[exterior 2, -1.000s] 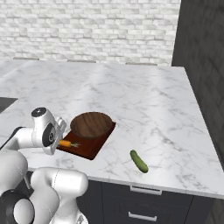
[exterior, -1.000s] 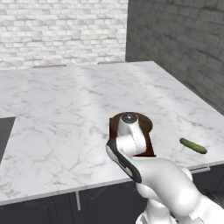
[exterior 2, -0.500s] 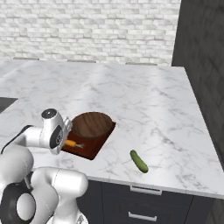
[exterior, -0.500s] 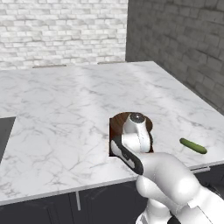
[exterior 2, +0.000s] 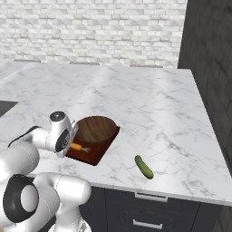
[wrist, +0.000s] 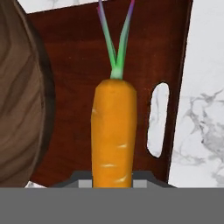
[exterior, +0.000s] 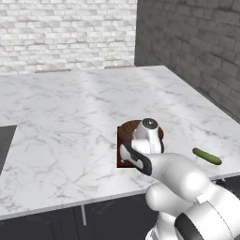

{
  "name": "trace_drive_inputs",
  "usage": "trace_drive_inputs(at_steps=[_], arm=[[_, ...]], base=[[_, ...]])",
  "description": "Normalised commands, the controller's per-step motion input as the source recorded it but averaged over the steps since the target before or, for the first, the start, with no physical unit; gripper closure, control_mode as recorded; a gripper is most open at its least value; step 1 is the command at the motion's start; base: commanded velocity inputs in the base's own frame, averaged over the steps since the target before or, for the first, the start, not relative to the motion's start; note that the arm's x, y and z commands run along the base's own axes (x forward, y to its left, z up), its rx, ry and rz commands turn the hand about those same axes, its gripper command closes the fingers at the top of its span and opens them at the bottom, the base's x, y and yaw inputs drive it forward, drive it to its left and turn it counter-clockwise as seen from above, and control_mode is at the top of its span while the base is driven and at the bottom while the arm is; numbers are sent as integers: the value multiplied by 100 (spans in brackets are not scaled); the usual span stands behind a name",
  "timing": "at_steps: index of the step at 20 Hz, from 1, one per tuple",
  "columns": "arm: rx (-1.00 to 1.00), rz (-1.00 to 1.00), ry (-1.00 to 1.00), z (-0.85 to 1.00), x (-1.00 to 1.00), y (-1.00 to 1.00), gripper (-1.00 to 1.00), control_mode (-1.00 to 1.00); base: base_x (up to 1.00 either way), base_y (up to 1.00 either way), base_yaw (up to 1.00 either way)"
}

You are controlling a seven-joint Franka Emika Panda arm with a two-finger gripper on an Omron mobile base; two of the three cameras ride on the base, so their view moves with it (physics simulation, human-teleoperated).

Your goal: Place the two vegetables and bowl onto the tray for setting up a vegetable dip station.

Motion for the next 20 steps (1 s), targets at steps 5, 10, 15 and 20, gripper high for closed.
trace_drive_inputs(at_steps=[5,10,15,20], arm=[[0,-3,0,-9,16,0,100,-100],[0,-4,0,-14,14,0,100,-100],[0,-1,0,-12,15,0,100,-100],[0,-1,0,-10,14,0,100,-100]], base=[[0,0,0],[0,0,0],[0,0,0],[0,0,0]])
